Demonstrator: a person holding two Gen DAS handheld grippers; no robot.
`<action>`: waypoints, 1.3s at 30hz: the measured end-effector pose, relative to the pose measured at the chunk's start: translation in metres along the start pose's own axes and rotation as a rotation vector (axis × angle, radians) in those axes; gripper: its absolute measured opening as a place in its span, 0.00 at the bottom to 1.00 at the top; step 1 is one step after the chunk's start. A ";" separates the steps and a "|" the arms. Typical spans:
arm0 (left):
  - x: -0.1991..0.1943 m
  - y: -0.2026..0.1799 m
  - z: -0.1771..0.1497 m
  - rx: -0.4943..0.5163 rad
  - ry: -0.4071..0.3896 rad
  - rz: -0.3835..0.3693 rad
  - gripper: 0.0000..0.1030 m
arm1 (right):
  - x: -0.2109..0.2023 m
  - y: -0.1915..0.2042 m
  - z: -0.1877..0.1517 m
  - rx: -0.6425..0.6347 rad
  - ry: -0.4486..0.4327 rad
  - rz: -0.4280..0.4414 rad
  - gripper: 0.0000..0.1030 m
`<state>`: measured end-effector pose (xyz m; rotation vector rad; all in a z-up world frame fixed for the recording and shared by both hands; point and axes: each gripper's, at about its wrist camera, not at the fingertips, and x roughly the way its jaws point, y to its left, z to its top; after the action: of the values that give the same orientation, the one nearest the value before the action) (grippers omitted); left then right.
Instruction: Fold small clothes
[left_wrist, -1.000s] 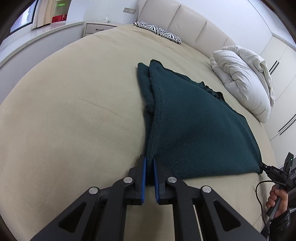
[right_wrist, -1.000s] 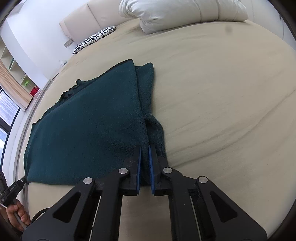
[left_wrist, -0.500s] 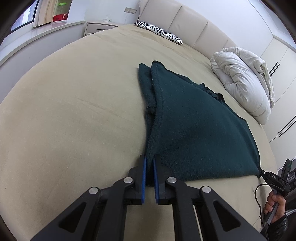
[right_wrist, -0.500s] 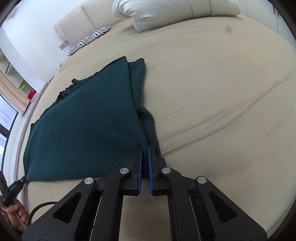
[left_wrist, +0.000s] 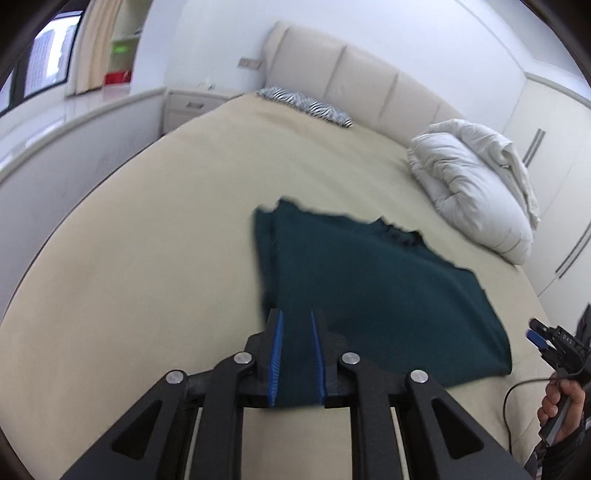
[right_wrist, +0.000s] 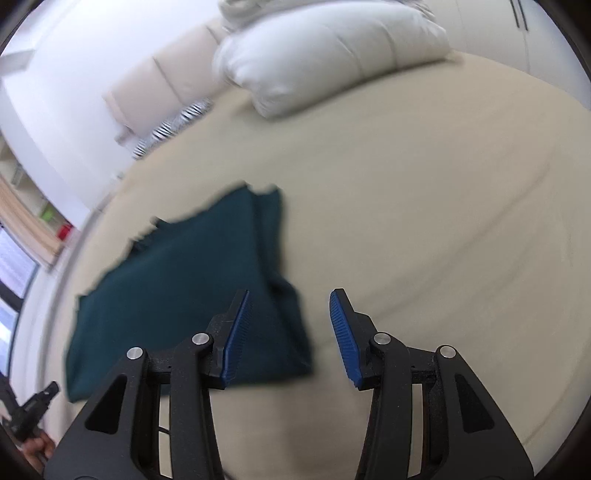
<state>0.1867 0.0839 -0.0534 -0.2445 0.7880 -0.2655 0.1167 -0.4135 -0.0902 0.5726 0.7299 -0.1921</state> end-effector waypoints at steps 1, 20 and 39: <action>0.008 -0.011 0.009 0.019 -0.010 -0.006 0.15 | 0.008 0.020 0.006 -0.035 0.023 0.071 0.42; 0.169 -0.012 0.057 0.034 0.018 0.020 0.20 | 0.200 -0.016 0.040 0.391 0.037 0.449 0.01; 0.102 -0.052 -0.006 0.161 0.084 0.087 0.43 | 0.132 0.109 -0.016 0.030 0.180 0.452 0.39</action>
<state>0.2438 0.0016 -0.1095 -0.0476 0.8539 -0.2573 0.2433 -0.3097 -0.1425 0.7744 0.7525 0.2716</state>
